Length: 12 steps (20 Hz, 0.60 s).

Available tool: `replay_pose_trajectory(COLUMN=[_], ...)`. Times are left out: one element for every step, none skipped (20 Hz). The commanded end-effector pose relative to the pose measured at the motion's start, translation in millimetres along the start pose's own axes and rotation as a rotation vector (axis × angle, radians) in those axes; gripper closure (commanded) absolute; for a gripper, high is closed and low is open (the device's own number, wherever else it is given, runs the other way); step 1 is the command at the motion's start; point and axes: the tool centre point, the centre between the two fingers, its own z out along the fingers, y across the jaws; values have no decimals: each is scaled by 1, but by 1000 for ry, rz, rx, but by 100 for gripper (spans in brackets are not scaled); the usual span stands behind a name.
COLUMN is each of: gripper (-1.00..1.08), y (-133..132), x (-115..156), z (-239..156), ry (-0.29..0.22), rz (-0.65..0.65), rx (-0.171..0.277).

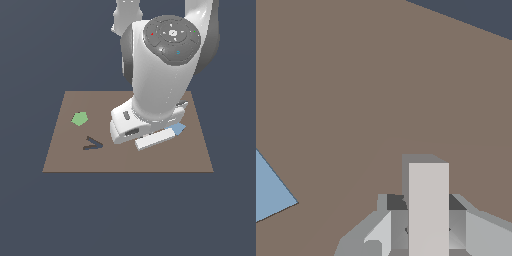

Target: Insert a designated object into the corresponding slot on a board.

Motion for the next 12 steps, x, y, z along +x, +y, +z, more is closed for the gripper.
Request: replay_pose_trajectory(gripper=[108,108,108,108,108,108,108,108,108,108,108,108], y=[0,0,0,0,0,0,0,0,0,1,1,2], x=[-5,-7,-10,-13,-17,-21,-25,-30,-35,-41,-46,-52], z=[-1,-1,-1,-1,-2,-2,-3,-3,-3,-4,-5,-5], ry=[0,0,0,0,0,0,0,0,0,0,0,0], rz=[-14,-21,-30,-40,-51,-63,-76,-91,-106,-123,-141,-158], rx=[0,0,0,0,0,0,0,0,0,-1,-1,-1])
